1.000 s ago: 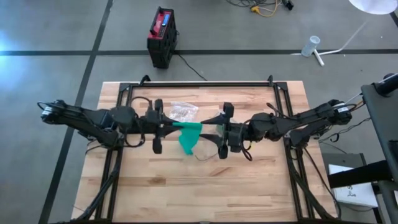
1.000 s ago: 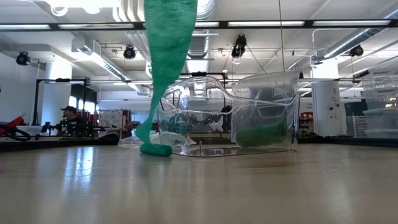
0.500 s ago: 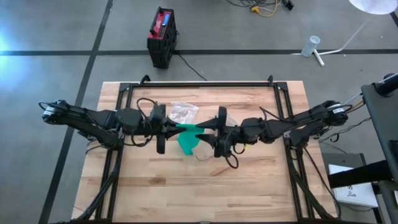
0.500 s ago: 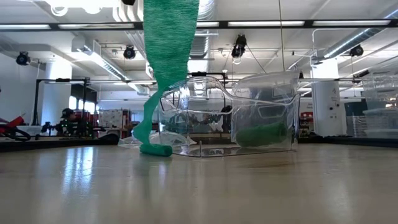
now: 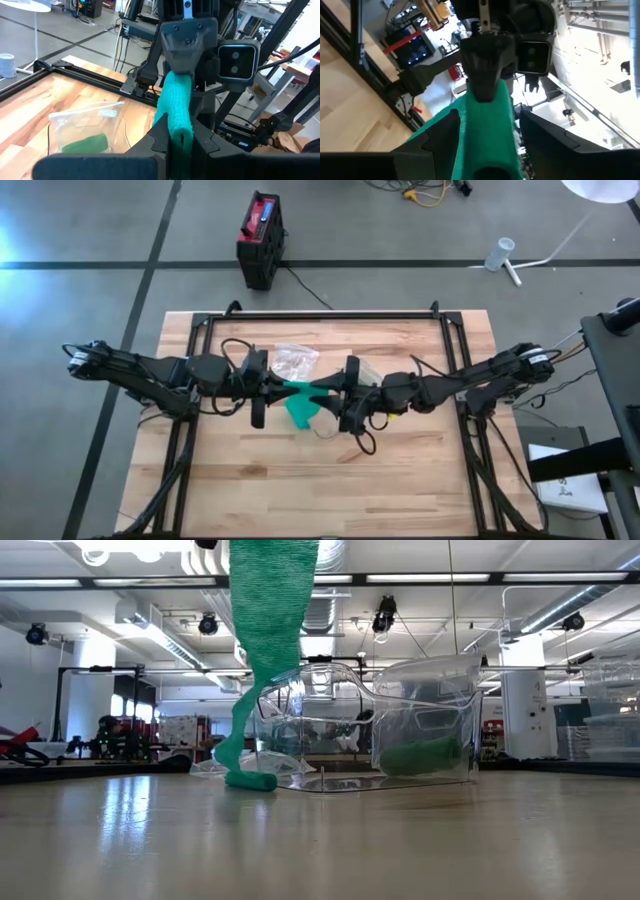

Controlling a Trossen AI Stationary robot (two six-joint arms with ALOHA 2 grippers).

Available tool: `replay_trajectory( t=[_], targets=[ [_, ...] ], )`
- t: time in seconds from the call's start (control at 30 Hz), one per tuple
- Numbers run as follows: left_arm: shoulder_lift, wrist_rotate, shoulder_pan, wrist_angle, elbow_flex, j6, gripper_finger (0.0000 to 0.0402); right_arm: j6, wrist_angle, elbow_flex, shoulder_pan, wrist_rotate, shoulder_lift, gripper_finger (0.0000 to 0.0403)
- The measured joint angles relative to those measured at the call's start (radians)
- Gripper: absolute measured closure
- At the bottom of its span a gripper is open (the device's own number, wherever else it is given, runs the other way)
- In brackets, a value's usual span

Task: Roll bandage
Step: Roll the dark green bandage

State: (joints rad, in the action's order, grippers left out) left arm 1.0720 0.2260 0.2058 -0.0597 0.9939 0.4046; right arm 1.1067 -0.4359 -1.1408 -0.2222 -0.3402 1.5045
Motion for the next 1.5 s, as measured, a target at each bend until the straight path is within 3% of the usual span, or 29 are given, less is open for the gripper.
replay_trajectory(
  t=[0.33, 0.53, 0.7, 0.83, 0.97, 1.13, 1.27, 1.4, 1.5],
  targets=[
    [0.0, 0.0, 0.0, -0.003, 0.0, -0.011, 0.0379, 0.005, 0.004, 0.0, 0.01, -0.001, 0.003, 0.0225],
    [0.0, 0.012, -0.001, -0.002, 0.0, -0.029, 0.0375, -0.011, 0.004, 0.0, 0.011, 0.0, 0.003, 0.0291],
    [0.0, 0.041, -0.001, 0.001, 0.0, -0.072, 0.0359, -0.104, 0.006, 0.0, 0.012, -0.001, 0.003, 0.0373],
    [-0.013, 0.051, -0.001, -0.022, 0.022, -0.19, 0.0326, -0.272, 0.025, -0.014, 0.011, 0.0, -0.006, 0.039],
    [-0.04, 0.15, 0.0, -0.045, 0.044, -0.319, 0.0277, -0.495, 0.145, -0.086, 0.013, -0.007, -0.037, 0.0388],
    [-0.028, 0.141, -0.003, -0.044, 0.033, -0.31, 0.0203, -0.682, 0.272, -0.154, 0.023, 0.001, -0.049, 0.0395],
    [0.003, 0.106, -0.005, -0.057, 0.024, -0.295, 0.0154, -0.775, 0.263, -0.177, 0.024, 0.018, -0.053, 0.0393],
    [0.034, 0.117, -0.005, -0.043, 0.024, -0.316, 0.0124, -0.847, 0.274, -0.19, 0.024, 0.08, -0.053, 0.0392],
    [0.049, 0.182, -0.006, -0.017, 0.024, -0.329, 0.0118, -0.903, 0.27, -0.202, 0.024, 0.115, -0.054, 0.0392]
  ],
)
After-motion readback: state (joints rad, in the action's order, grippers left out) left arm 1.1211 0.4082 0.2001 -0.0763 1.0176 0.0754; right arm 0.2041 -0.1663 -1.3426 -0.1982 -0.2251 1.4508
